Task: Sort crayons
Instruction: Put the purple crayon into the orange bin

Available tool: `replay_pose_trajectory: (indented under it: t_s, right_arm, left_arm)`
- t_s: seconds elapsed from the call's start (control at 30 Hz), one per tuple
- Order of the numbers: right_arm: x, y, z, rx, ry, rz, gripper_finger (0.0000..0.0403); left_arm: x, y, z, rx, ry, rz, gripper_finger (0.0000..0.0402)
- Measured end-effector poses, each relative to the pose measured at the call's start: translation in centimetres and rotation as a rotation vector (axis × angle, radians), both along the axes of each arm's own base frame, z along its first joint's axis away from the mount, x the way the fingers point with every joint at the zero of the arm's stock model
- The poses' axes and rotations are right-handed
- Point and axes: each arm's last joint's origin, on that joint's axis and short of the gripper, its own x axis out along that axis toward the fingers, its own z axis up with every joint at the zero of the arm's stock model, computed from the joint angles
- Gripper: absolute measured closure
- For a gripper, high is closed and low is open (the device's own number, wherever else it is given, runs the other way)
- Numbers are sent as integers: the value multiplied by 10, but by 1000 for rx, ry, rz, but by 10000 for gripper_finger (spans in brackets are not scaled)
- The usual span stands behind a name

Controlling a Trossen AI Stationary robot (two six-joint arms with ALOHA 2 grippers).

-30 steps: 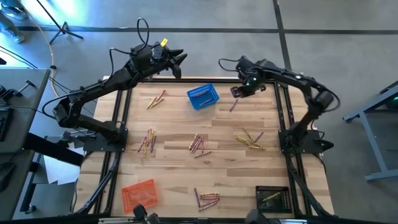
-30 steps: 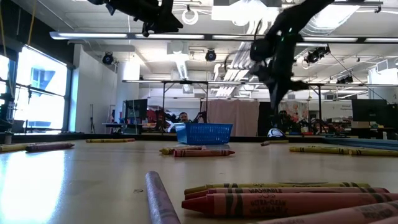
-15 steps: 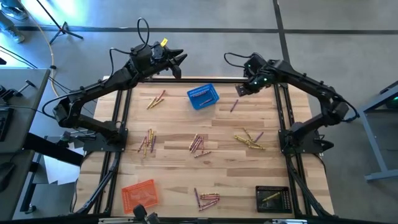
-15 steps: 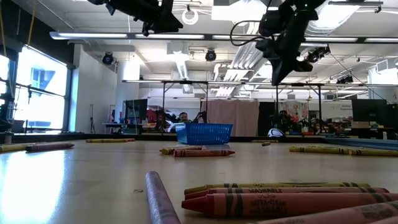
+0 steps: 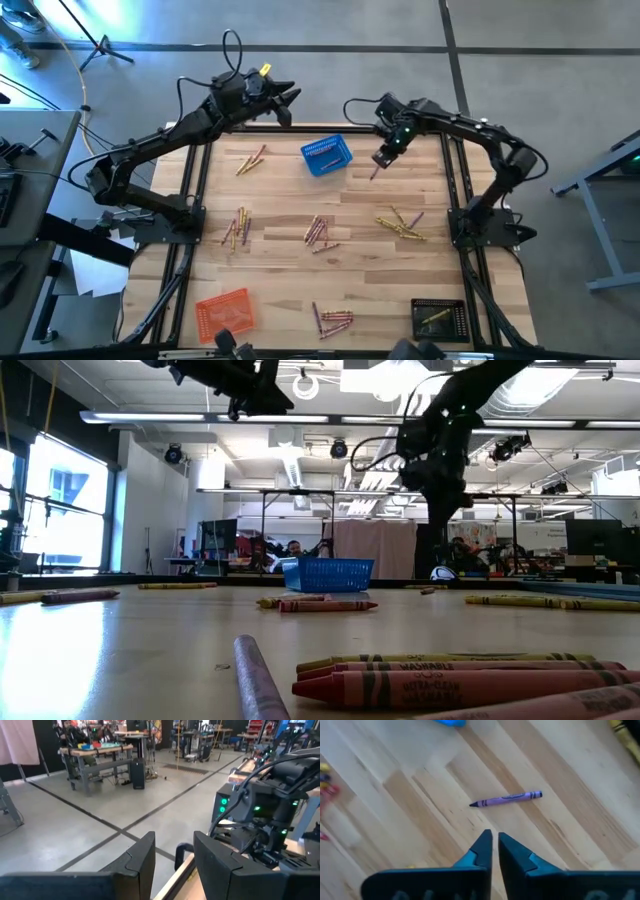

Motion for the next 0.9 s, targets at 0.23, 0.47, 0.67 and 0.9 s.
replay_pose_trajectory:
  t_s: [0.23, 0.47, 0.67, 0.9]
  right_arm:
    - [10, -2, -21, -11, 45, 235, 302]
    - [28, 5, -27, -153, 19, 646, 250]
    - [41, 15, -33, -268, 78, 898, 233]
    - [44, 34, -36, -310, 345, 721, 239]
  left_arm:
    - [-1, 0, -6, -35, 49, 0, 280]
    - [-1, 0, -6, -36, 49, 0, 280]
    - [-1, 0, -6, -37, 50, 0, 280]
    - [-1, -1, -9, -47, 86, 4, 280]
